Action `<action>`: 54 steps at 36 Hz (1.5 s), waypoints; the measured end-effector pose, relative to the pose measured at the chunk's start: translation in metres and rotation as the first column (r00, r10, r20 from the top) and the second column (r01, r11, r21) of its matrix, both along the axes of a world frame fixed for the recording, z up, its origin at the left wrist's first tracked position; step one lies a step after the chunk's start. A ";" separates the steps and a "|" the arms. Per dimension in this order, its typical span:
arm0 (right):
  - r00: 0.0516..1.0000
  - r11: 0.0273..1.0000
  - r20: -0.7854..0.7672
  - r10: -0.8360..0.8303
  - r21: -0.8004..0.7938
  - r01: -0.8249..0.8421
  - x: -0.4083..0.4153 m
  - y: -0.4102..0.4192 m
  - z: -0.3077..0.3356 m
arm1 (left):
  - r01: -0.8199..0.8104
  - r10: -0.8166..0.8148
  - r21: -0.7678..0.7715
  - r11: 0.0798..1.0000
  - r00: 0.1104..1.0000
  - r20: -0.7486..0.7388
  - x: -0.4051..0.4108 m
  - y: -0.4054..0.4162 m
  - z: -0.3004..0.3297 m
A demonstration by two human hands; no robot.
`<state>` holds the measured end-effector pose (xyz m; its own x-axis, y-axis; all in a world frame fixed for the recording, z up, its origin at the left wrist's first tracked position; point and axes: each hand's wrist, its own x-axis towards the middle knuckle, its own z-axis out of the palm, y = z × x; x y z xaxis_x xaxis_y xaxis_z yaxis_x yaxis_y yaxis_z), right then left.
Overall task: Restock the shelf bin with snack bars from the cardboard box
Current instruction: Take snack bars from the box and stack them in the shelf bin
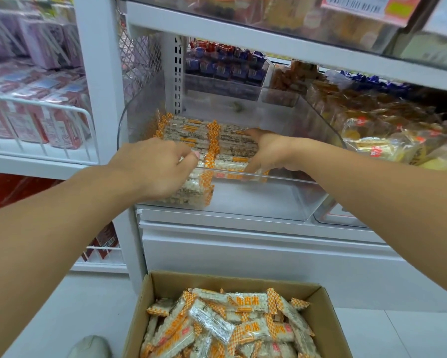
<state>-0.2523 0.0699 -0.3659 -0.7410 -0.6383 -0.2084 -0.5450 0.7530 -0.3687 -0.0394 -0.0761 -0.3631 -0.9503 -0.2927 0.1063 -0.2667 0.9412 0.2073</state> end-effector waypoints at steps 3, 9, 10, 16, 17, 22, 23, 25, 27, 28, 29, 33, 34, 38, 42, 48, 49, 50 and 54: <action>1.000 1.000 -0.018 0.001 -0.020 -0.002 0.007 0.003 0.011 | 0.005 -0.004 0.026 1.000 1.000 -0.026 0.000 -0.002 -0.001; 0.853 0.864 -0.506 -0.124 -0.478 -0.158 0.081 0.055 0.037 | 0.123 -0.144 -0.084 0.989 0.934 -0.327 0.006 0.019 0.007; 0.825 0.747 -0.522 -0.214 -0.632 -0.206 0.102 0.069 0.030 | 0.177 -0.209 -0.121 0.977 0.915 -0.346 0.010 0.030 0.010; 0.903 0.773 -0.231 -0.363 -0.616 0.153 0.183 0.123 -0.121 | 0.448 -0.440 -0.157 0.880 0.894 0.085 0.044 0.115 -0.048; 0.949 0.891 -0.166 -0.268 -0.418 0.179 0.190 0.132 -0.151 | 0.450 -0.419 -0.124 0.884 0.882 0.216 0.054 0.128 -0.068; 0.929 0.977 0.320 -0.187 0.156 0.143 0.232 0.185 -0.244 | 0.080 -0.046 -0.014 0.997 0.697 0.715 0.115 0.143 -0.188; 0.873 0.967 0.441 -0.206 0.228 0.113 0.243 0.194 -0.253 | -0.061 0.029 0.016 0.998 0.676 0.736 0.128 0.143 -0.207; 0.806 0.950 0.558 -0.197 0.312 0.016 0.261 0.206 -0.269 | -0.283 0.100 0.113 0.952 0.639 0.762 0.153 0.149 -0.239; 0.831 0.951 0.535 -0.153 0.308 -0.023 0.271 0.212 -0.279 | -0.416 0.131 0.180 0.891 0.617 0.776 0.170 0.161 -0.256; 0.844 0.957 0.515 -0.146 0.289 -0.011 0.274 0.213 -0.282 | -0.452 0.143 0.196 0.870 0.613 0.777 0.175 0.167 -0.260; 0.844 0.965 0.513 -0.154 0.261 0.018 0.274 0.214 -0.282 | -0.458 0.152 0.183 0.870 0.602 0.784 0.178 0.172 -0.261; 0.813 0.964 0.551 -0.186 0.263 0.042 0.263 0.213 -0.279 | -0.516 0.221 0.150 0.843 0.588 0.778 0.171 0.178 -0.256; 0.811 0.962 0.557 -0.181 0.272 0.027 0.262 0.213 -0.279 | -0.552 0.248 0.159 0.818 0.588 0.770 0.172 0.174 -0.259; 0.815 0.956 0.560 -0.147 0.293 -0.029 0.259 0.213 -0.280 | -0.662 0.256 0.233 0.713 0.555 0.792 0.177 0.164 -0.265; 0.828 0.952 0.549 -0.111 0.297 -0.069 0.252 0.211 -0.276 | -0.682 0.270 0.311 0.662 0.603 0.750 0.172 0.163 -0.269; 0.802 0.935 0.573 -0.169 0.351 -0.054 0.222 0.212 -0.244 | -0.682 0.296 0.392 0.617 0.663 0.687 0.167 0.165 -0.256; 0.808 0.927 0.561 -0.179 0.371 -0.052 0.215 0.214 -0.232 | -0.681 0.313 0.416 0.603 0.682 0.662 0.164 0.167 -0.249; 0.817 0.921 0.542 -0.196 0.389 -0.037 0.207 0.215 -0.218 | -0.671 0.322 0.446 0.592 0.705 0.632 0.160 0.167 -0.240; 0.808 0.926 0.515 -0.288 0.366 0.097 0.182 0.214 -0.161 | -0.571 0.294 0.727 0.381 0.821 0.490 0.132 0.177 -0.192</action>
